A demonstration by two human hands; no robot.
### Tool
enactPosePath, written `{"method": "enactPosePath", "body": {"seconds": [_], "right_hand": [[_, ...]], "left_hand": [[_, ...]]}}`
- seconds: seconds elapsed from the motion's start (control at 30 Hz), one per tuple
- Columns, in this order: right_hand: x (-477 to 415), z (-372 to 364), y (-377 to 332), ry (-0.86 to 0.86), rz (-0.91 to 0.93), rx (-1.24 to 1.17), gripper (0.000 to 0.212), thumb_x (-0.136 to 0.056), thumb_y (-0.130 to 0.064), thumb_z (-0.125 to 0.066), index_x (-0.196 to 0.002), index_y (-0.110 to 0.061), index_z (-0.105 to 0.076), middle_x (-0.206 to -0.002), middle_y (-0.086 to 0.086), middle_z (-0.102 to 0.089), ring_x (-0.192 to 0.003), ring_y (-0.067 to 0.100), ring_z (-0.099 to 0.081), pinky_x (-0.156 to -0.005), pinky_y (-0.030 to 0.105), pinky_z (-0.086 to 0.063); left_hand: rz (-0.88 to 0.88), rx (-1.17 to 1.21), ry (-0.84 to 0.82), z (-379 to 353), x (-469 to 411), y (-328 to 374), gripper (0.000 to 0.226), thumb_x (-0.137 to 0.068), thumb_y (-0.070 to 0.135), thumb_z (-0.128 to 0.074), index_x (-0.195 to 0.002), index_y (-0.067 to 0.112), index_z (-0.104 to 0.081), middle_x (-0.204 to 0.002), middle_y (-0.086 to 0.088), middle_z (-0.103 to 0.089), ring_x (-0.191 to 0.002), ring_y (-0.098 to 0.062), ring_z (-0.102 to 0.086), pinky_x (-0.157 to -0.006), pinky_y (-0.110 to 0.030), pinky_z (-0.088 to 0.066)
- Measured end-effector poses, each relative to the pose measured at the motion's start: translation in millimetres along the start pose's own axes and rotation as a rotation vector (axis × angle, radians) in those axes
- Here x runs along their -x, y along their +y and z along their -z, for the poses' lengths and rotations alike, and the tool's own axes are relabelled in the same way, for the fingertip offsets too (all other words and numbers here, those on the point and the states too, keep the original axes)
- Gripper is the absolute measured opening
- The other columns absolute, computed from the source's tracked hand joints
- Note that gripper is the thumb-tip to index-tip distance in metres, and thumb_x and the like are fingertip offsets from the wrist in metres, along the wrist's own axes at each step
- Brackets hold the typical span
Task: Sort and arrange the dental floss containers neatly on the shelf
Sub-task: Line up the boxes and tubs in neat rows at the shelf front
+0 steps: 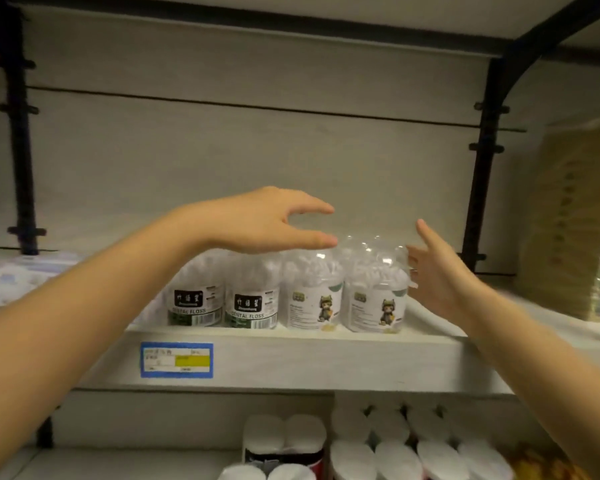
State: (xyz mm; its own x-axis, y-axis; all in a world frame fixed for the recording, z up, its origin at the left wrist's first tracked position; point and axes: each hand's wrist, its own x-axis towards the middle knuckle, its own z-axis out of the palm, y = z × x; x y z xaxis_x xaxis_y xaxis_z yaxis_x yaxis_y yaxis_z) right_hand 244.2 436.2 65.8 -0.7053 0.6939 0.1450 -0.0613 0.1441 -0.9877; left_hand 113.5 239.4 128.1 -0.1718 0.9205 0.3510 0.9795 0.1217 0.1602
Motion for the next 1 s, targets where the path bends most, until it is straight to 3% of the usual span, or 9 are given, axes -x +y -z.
{"method": "enactPosePath", "body": {"seconds": [0.07, 0.13, 0.23, 0.63, 0.7, 0.77, 0.8, 0.9, 1.0], "right_hand": [[-7, -7, 2, -0.046, -0.041, -0.045, 0.077, -0.088, -0.064, -0.027, -0.141, -0.008, -0.031, -0.143, 0.012, -0.044, -0.127, 0.027, -0.045, -0.109, 0.044, -0.029], [-8, -16, 0, -0.085, -0.041, -0.047, 0.062, -0.091, -0.060, -0.024, -0.105, -0.012, -0.059, -0.094, 0.008, -0.072, -0.090, 0.024, -0.063, -0.083, 0.039, -0.046], [-15, -17, 3, -0.144, -0.049, -0.063, 0.059, -0.091, -0.060, -0.022, -0.082, -0.015, -0.059, -0.060, 0.001, -0.072, -0.073, 0.019, -0.063, -0.063, 0.033, -0.043], [-14, -24, 3, -0.210, -0.063, -0.090, 0.059, -0.090, -0.061, -0.026, -0.090, -0.015, -0.062, -0.069, 0.002, -0.075, -0.082, 0.020, -0.065, -0.069, 0.032, -0.045], [-10, -24, 1, -0.192, -0.044, -0.061, 0.064, -0.089, -0.063, -0.025, -0.108, -0.014, -0.061, -0.096, 0.004, -0.074, -0.098, 0.021, -0.063, -0.084, 0.036, -0.046], [-5, -16, 2, -0.041, 0.139, 0.070, 0.068, -0.090, -0.062, -0.025, -0.138, -0.017, -0.041, -0.141, 0.000, -0.047, -0.129, 0.016, -0.043, -0.108, 0.034, -0.030], [0, -12, -1, 0.060, 0.294, 0.180, 0.064, -0.091, -0.059, -0.026, -0.142, -0.022, -0.035, -0.148, -0.004, -0.037, -0.132, 0.010, -0.035, -0.109, 0.029, -0.025], [22, -1, -9, 0.071, 0.657, 0.519, 0.048, -0.086, -0.055, -0.040, -0.127, -0.031, -0.050, -0.128, -0.016, -0.047, -0.115, -0.002, -0.045, -0.088, 0.012, -0.032], [31, 1, -12, -0.117, 0.606, 0.766, 0.055, -0.069, -0.061, -0.052, -0.120, -0.042, -0.050, -0.110, -0.032, -0.046, -0.102, -0.014, -0.045, -0.079, 0.011, -0.037]], "left_hand": [[0.033, -0.027, -0.114, -3, -9, 3, 0.065, -0.084, 0.056, -0.050, -0.142, 0.033, -0.034, -0.146, 0.016, -0.038, -0.127, 0.000, -0.037, -0.098, -0.017, -0.027], [0.061, -0.032, -0.189, -6, -13, 0, 0.065, -0.084, 0.054, -0.051, -0.142, 0.032, -0.035, -0.146, 0.013, -0.039, -0.127, -0.003, -0.040, -0.102, -0.019, -0.030], [0.076, -0.013, -0.229, -8, -12, -4, 0.066, -0.084, 0.052, -0.051, -0.144, 0.030, -0.033, -0.149, 0.010, -0.037, -0.132, -0.008, -0.039, -0.109, -0.025, -0.030], [0.094, 0.039, -0.246, -8, -10, -10, 0.064, -0.086, 0.050, -0.049, -0.144, 0.031, -0.029, -0.150, 0.011, -0.034, -0.134, -0.006, -0.037, -0.102, -0.017, -0.027], [0.095, 0.035, -0.238, -8, -9, -10, 0.064, -0.086, 0.050, -0.049, -0.144, 0.031, -0.030, -0.150, 0.012, -0.034, -0.133, -0.005, -0.037, -0.100, -0.016, -0.027], [0.099, 0.011, -0.199, -9, -8, -10, 0.064, -0.085, 0.053, -0.049, -0.143, 0.032, -0.032, -0.147, 0.014, -0.037, -0.130, -0.005, -0.039, -0.097, -0.016, -0.029], [0.098, -0.002, -0.165, -9, -8, -10, 0.064, -0.083, 0.054, -0.051, -0.141, 0.031, -0.036, -0.145, 0.013, -0.041, -0.127, -0.006, -0.042, -0.095, -0.016, -0.032], [0.088, 0.001, -0.087, -10, -7, -11, 0.058, -0.081, 0.053, -0.056, -0.133, 0.029, -0.048, -0.132, 0.012, -0.053, -0.114, -0.007, -0.051, -0.086, -0.013, -0.040], [0.076, 0.017, -0.073, -9, -6, -11, 0.055, -0.079, 0.052, -0.058, -0.129, 0.030, -0.051, -0.126, 0.012, -0.056, -0.109, -0.007, -0.054, -0.088, -0.016, -0.043]]}}
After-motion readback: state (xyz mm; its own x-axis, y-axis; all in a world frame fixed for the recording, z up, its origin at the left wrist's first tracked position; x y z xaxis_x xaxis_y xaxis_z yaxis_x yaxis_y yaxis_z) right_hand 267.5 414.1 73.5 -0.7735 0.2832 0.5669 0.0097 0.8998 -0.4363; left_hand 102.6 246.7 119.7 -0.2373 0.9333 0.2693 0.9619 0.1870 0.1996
